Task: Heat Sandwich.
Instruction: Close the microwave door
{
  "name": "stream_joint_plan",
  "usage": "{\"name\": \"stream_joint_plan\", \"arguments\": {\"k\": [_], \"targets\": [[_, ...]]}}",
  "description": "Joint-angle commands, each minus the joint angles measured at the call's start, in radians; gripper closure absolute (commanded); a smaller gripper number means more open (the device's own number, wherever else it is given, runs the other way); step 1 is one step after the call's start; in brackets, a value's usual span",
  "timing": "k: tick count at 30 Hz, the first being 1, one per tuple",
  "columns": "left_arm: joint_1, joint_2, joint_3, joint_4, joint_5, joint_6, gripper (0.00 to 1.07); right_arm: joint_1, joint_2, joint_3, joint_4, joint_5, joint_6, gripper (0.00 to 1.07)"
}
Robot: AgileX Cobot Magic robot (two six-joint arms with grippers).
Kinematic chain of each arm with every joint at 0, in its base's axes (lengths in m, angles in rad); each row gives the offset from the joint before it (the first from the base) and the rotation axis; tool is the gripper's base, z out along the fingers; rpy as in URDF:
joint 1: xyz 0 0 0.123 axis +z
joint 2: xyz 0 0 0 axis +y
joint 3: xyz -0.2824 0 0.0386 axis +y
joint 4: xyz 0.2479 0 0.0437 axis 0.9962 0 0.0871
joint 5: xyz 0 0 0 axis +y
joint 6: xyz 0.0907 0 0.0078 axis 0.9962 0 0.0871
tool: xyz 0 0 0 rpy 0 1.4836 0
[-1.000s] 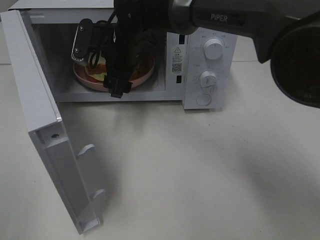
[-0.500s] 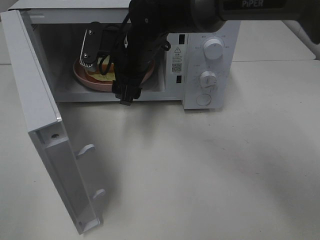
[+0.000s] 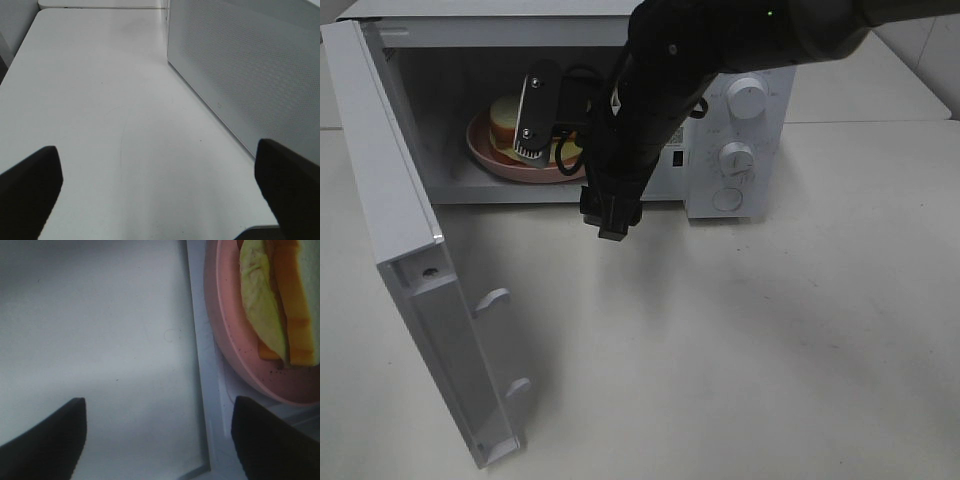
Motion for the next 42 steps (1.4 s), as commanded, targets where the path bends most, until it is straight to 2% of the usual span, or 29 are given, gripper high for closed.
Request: {"name": "stream_joint_plan", "arguments": {"k": [1, 4, 16, 34, 42], "targets": [[0.001, -0.016, 0.003, -0.003, -0.013, 0.001, 0.07, 0.004, -0.047, 0.047, -0.005, -0.010, 0.022, 0.31], [0.001, -0.016, 0.003, -0.003, -0.013, 0.001, 0.07, 0.004, -0.111, 0.118, -0.005, -0.011, 0.023, 0.31], [0.001, -0.016, 0.003, -0.003, -0.013, 0.001, 0.07, 0.004, -0.295, 0.286, -0.005, -0.020, 0.117, 0.31], [0.001, -0.016, 0.003, -0.003, -0.013, 0.001, 0.07, 0.004, -0.615, 0.590, -0.001, 0.001, 0.492, 0.31], [0.001, -0.016, 0.003, -0.003, -0.013, 0.001, 0.07, 0.004, -0.797, 0.683, 0.001, 0.151, 0.720, 0.31]]}}
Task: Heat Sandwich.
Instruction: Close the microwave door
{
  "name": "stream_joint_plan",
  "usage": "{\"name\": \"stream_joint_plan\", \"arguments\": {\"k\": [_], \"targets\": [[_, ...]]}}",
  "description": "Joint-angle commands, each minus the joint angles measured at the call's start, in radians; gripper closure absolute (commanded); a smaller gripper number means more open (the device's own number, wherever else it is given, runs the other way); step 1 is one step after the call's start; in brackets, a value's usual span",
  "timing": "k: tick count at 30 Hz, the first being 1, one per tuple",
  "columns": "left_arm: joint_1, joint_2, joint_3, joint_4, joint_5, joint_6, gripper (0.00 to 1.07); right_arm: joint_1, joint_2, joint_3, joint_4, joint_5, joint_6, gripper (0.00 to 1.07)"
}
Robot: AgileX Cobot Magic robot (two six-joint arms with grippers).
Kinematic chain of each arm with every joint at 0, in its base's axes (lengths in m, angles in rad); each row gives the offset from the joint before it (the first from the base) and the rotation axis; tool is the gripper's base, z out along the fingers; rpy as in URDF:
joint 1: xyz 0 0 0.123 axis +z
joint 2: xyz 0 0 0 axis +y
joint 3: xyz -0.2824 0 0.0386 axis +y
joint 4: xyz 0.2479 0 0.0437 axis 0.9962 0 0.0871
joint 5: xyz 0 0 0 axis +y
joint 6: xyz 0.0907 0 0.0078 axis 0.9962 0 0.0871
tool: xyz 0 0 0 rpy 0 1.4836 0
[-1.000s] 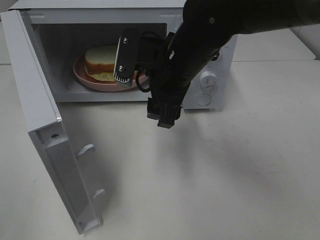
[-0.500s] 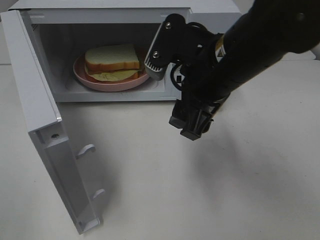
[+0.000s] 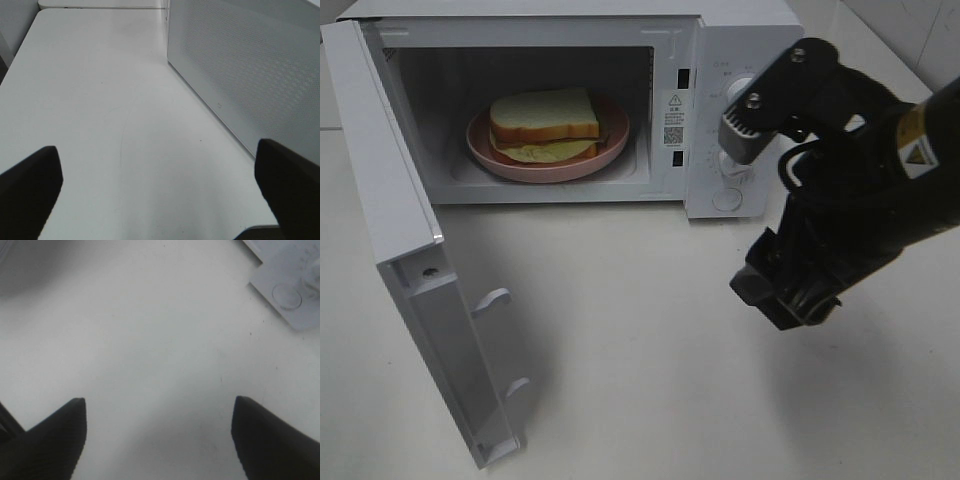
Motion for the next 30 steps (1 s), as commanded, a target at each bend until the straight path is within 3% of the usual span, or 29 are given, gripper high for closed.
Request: {"name": "stream_joint_plan", "arguments": {"k": [1, 10, 30], "targets": [[0.001, -0.016, 0.003, -0.003, -0.013, 0.001, 0.07, 0.003, -0.059, 0.019, -0.001, 0.070, 0.079, 0.31], [0.001, -0.016, 0.003, -0.003, -0.013, 0.001, 0.07, 0.003, -0.258, 0.027, 0.000, 0.337, 0.145, 0.31], [0.001, -0.016, 0.003, -0.003, -0.013, 0.001, 0.07, 0.003, -0.576, 0.040, -0.001, 0.572, 0.159, 0.31]]}}
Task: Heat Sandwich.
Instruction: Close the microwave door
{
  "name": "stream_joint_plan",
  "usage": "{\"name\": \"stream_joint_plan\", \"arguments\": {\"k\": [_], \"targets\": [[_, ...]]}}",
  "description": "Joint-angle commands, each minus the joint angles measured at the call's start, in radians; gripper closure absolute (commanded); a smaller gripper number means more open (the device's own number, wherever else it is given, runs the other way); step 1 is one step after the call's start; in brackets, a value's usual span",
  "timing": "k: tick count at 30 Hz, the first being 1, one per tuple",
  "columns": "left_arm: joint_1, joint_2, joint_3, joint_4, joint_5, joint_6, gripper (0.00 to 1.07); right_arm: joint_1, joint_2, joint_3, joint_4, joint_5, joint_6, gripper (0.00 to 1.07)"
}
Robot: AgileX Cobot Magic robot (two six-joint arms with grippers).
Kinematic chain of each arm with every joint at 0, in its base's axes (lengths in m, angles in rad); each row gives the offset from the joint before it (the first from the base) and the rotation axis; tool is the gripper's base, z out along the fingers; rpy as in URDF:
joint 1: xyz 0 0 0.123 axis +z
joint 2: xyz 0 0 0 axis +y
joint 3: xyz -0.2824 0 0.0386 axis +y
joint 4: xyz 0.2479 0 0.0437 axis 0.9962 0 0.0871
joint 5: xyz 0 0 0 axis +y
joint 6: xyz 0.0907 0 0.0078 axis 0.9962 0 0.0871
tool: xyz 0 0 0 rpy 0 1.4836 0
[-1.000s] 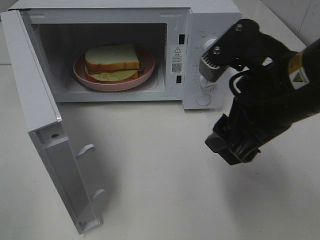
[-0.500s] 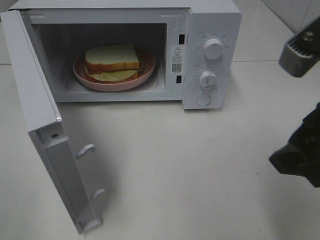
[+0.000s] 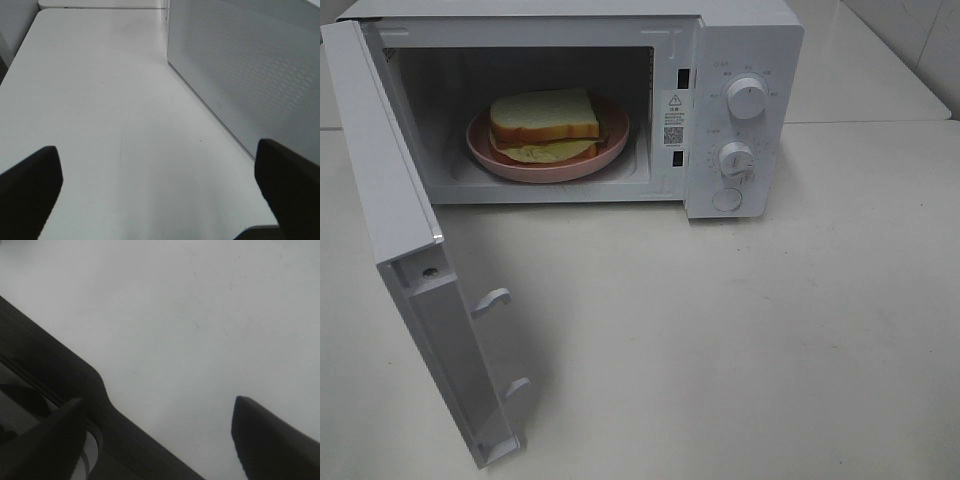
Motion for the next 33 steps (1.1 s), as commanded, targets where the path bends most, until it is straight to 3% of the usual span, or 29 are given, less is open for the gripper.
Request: {"name": "stream_joint_plan", "arguments": {"k": [1, 6, 13, 20, 29, 33], "targets": [[0.001, -0.016, 0.003, -0.003, -0.013, 0.001, 0.07, 0.003, -0.072, 0.025, -0.001, 0.019, 0.022, 0.31], [0.001, -0.016, 0.003, -0.003, -0.013, 0.001, 0.07, -0.026, -0.155, 0.102, 0.000, 0.014, 0.050, 0.31], [0.001, -0.016, 0.003, -0.003, -0.013, 0.001, 0.07, -0.227, -0.282, 0.205, 0.010, 0.004, 0.062, 0.31], [0.001, -0.016, 0.003, -0.003, -0.013, 0.001, 0.07, -0.324, -0.408, 0.224, 0.022, -0.029, 0.052, 0.31], [0.001, -0.016, 0.003, -0.003, -0.013, 0.001, 0.07, -0.511, -0.600, 0.267, 0.046, -0.115, 0.032, 0.31], [0.001, -0.016, 0.003, -0.003, -0.013, 0.001, 0.07, -0.587, -0.666, 0.266, 0.113, -0.117, -0.061, 0.31]]}}
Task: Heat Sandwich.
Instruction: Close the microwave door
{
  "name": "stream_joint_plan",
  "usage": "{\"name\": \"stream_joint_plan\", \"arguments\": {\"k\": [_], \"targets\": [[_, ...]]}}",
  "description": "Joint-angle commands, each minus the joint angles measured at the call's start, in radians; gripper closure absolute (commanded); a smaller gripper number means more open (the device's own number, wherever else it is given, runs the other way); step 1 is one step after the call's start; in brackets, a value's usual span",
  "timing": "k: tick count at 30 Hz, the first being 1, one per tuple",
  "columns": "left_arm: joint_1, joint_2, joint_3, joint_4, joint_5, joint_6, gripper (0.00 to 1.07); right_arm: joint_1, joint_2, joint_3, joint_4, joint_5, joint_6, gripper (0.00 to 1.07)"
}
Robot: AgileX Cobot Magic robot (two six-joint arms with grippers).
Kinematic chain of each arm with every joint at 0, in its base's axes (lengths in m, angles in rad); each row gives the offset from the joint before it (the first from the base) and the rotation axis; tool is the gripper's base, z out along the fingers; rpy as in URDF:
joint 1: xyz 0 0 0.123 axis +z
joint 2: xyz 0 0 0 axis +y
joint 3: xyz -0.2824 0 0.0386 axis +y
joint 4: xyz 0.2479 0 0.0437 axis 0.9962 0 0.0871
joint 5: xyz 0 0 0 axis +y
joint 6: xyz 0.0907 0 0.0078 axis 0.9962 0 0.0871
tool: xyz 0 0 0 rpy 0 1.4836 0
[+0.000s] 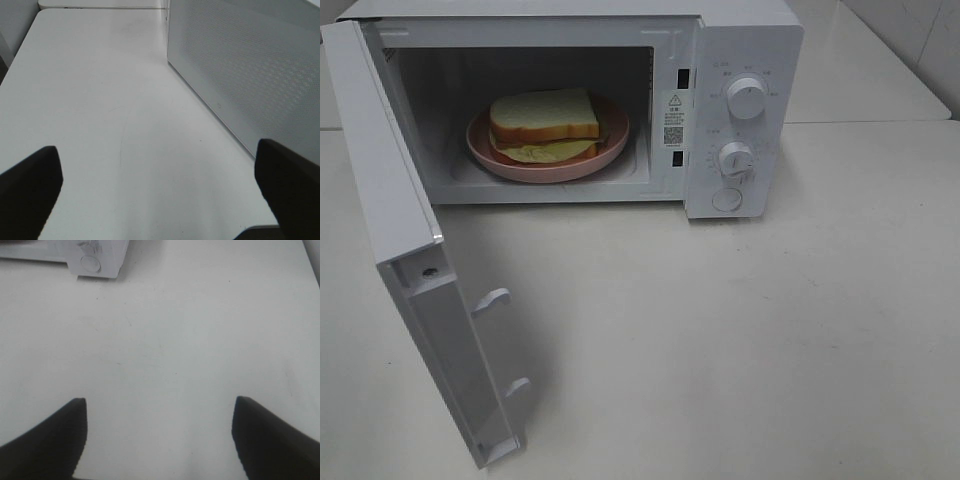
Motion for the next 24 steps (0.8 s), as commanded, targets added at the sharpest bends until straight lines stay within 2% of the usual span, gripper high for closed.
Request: {"name": "stream_joint_plan", "arguments": {"k": [1, 7, 24], "targets": [[0.001, -0.016, 0.003, -0.003, -0.013, 0.001, 0.07, -0.060, -0.060, 0.004, 0.067, -0.018, -0.094, 0.31], [0.001, -0.016, 0.003, -0.003, -0.013, 0.001, 0.07, -0.124, -0.137, 0.004, 0.092, -0.018, -0.117, 0.31], [0.001, -0.014, 0.003, -0.003, -0.013, 0.001, 0.07, -0.124, -0.137, 0.004, 0.092, -0.018, -0.117, 0.31]]}}
